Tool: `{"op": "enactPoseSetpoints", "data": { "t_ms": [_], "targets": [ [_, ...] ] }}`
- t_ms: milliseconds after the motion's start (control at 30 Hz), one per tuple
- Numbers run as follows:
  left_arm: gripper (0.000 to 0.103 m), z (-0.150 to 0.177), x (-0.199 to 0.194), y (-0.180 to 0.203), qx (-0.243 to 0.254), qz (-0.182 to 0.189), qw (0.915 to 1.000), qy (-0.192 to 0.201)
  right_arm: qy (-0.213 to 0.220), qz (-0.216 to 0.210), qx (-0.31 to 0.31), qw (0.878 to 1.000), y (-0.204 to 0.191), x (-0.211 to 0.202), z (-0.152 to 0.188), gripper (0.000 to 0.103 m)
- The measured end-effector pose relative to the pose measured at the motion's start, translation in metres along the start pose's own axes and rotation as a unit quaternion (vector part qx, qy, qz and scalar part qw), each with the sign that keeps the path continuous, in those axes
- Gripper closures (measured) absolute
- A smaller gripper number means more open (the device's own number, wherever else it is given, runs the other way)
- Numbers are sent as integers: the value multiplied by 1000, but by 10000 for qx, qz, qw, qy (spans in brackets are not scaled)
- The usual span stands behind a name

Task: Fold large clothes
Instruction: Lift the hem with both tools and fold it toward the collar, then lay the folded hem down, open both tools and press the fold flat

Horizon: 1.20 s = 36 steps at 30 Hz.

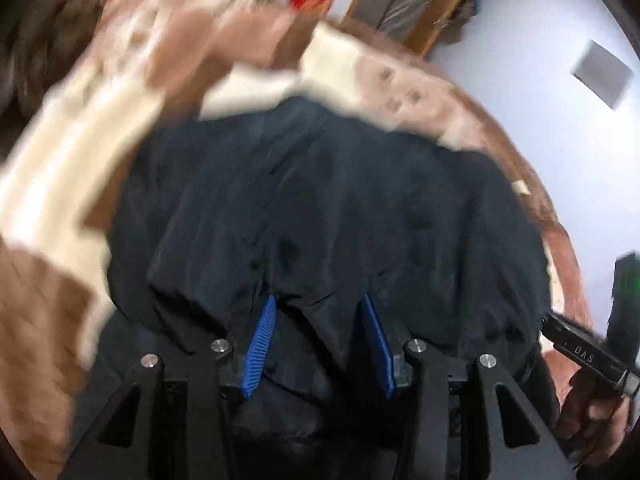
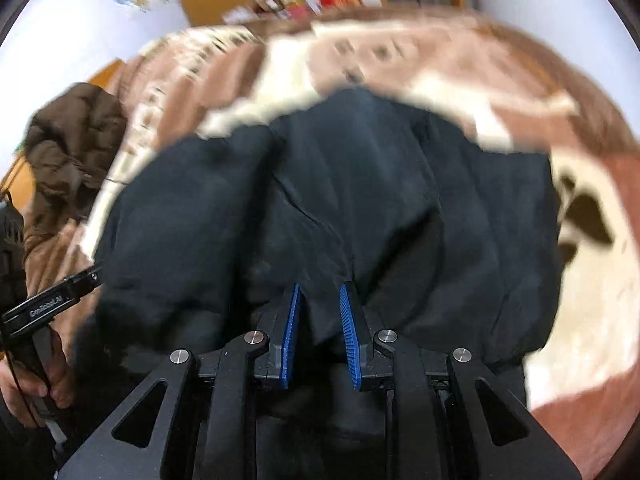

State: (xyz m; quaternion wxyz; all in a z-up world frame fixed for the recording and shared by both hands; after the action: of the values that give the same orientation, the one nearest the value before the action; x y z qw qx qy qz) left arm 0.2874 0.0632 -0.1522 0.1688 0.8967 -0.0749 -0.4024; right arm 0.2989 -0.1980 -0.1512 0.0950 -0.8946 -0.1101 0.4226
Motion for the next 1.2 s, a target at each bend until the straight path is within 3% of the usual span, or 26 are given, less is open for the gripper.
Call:
{"op": "enactPoseSetpoints", "data": {
  "t_ms": [100, 200, 367, 467, 533, 600, 667, 733, 933, 1000, 1067, 1200],
  "targets": [
    [56, 12, 5, -9, -199, 119, 9997, 69, -86, -151, 255, 9995, 12, 14, 16, 82],
    [57, 9, -9, -5, -105, 43, 9999, 33, -28, -17, 171, 9998, 8, -1, 11, 82],
    [57, -9, -57, 6, -107, 201, 9988, 436, 812, 69, -104, 9966, -6, -61, -15, 82],
    [57, -28, -71, 32, 75, 470, 9960, 752, 1178, 27, -106, 9930, -9, -71, -45, 81],
    [57, -36, -63, 49, 313, 564, 9944, 833, 1211, 43, -102, 9926, -7, -60, -60, 81],
    [57, -35, -38, 60, 438, 502, 9956, 664, 1071, 113, -22, 9942, 3, -37, -68, 81],
    [57, -28, -3, 52, 457, 179, 9983, 326, 683, 280, 143, 9972, 22, -9, -59, 81],
    [56, -16, 21, 38, 299, 199, 9992, 147, 430, 199, 275, 9985, 39, 15, -44, 83],
    [56, -8, 34, 40, 624, 71, 9978, 233, 462, 241, 193, 9985, 43, 24, -38, 84],
    [56, -11, 27, 42, 625, 55, 9980, 120, 429, 318, 237, 9983, 39, 10, -45, 84],
    [56, -18, 9, 43, 582, 84, 9981, 186, 727, 300, 205, 9967, 24, -16, -58, 84],
    [56, -47, -30, 38, 576, 121, 9950, 812, 1330, -430, 48, 9902, -21, -64, -76, 83]
  ]
}}
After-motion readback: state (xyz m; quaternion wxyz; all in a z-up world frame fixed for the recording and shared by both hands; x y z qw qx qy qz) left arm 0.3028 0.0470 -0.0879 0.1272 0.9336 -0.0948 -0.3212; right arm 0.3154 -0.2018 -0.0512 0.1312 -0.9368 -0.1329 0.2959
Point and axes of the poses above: each gripper's, at about its wrist camera, not at the fingertips, and x roughly the way its jaws point, y to its right, z to its underside, the point moved 6 cm from there along x, roughly the way its jaws point, and after that the axes turned 10 degrees about y, right-handed, at the moved point
